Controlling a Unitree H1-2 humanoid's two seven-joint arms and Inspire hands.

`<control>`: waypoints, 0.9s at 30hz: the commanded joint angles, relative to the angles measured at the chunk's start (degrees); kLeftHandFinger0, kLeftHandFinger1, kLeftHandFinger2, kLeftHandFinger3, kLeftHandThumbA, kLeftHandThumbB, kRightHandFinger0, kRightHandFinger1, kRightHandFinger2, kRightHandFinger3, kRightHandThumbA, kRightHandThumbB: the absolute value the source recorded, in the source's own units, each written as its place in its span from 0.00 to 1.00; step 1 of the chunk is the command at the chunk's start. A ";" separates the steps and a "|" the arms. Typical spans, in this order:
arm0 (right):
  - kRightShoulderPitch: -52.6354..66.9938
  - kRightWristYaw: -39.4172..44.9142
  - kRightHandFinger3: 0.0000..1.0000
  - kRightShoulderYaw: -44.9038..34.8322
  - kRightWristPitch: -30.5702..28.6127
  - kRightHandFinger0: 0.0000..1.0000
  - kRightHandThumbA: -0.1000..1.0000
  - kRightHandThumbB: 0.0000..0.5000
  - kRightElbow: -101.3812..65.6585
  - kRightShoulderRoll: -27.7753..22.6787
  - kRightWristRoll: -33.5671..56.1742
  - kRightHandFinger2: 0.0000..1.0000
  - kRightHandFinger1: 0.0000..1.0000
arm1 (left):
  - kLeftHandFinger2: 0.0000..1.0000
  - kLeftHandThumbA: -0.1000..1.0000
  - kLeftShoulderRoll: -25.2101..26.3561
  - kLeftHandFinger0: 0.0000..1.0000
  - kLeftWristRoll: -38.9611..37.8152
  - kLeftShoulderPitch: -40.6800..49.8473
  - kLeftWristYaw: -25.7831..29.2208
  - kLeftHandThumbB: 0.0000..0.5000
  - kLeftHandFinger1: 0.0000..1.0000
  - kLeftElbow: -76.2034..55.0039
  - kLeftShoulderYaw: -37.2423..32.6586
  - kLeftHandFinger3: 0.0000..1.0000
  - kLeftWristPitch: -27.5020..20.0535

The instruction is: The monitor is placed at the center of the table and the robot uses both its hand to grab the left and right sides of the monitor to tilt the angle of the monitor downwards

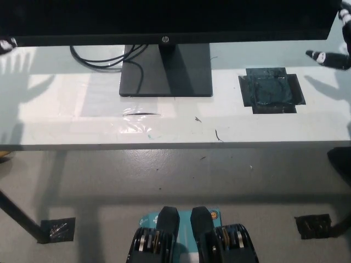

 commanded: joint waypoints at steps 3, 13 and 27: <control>21.47 5.01 1.00 -19.54 -7.59 1.00 0.96 0.83 -47.67 -14.13 18.08 1.00 1.00 | 1.00 1.00 10.92 1.00 -34.53 31.61 -11.29 0.56 1.00 -45.97 32.65 1.00 5.10; 43.63 4.74 1.00 -33.76 -3.94 1.00 0.98 0.95 -76.52 -14.92 25.86 1.00 1.00 | 1.00 1.00 4.56 1.00 -45.60 54.87 -11.03 0.65 1.00 -76.36 48.07 1.00 11.94; 53.18 -4.49 1.00 -17.74 -13.63 1.00 0.97 0.78 -98.23 4.74 1.64 1.00 1.00 | 1.00 1.00 -13.45 1.00 -36.71 61.56 -5.29 0.73 1.00 -99.19 19.94 1.00 -8.77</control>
